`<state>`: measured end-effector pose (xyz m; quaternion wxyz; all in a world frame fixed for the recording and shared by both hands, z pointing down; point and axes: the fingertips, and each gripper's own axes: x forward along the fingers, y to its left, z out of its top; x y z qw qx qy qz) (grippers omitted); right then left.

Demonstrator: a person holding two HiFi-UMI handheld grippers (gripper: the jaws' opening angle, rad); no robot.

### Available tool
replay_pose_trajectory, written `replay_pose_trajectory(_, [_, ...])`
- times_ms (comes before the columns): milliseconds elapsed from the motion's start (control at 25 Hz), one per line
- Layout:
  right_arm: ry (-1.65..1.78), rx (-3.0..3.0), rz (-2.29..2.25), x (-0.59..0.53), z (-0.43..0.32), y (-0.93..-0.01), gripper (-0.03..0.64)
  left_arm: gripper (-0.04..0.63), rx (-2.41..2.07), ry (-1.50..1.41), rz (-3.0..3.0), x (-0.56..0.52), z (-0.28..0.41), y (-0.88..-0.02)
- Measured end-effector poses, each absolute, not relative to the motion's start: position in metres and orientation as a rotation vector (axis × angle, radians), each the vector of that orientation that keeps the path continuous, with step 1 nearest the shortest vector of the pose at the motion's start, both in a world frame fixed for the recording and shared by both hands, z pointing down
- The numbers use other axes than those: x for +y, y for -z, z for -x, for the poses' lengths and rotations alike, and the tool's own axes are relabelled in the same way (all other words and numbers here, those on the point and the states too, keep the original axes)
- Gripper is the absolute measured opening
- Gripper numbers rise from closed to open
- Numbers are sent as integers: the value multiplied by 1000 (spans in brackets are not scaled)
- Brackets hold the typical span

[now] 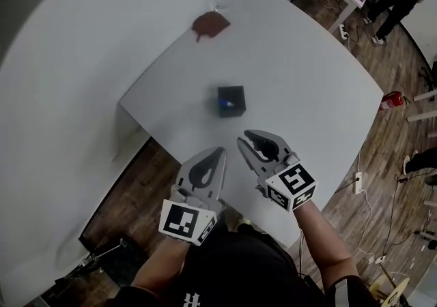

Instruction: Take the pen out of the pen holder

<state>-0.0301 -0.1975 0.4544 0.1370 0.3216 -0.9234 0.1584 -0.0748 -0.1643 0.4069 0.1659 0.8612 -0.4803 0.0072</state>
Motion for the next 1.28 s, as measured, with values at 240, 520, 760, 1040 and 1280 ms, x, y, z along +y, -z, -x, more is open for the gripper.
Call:
replay_pose_trajectory(240, [-373, -2528, -871, -246, 48, -513, 80, 6, -1332, -42, -2434, -183, 87, -427])
replay_pose_trajectory(520, [-287, -2387, -808, -286, 67, -567, 88, 6, -1328, -59, -2374, -202, 106, -446])
replay_pose_trajectory(760, [-253, -2288, -744, -300, 75, -598, 103, 6, -1344, -60, -2342, -210, 120, -455])
replay_pose_trajectory(1040, [-237, -2202, -713, -308, 80, -619, 106, 6, -1351, -64, -2302, -213, 129, -468])
replay_pose_trajectory(1280, [-222, -2176, -720, -309, 80, -617, 85, 6, -1348, -51, -2298, -214, 131, -466])
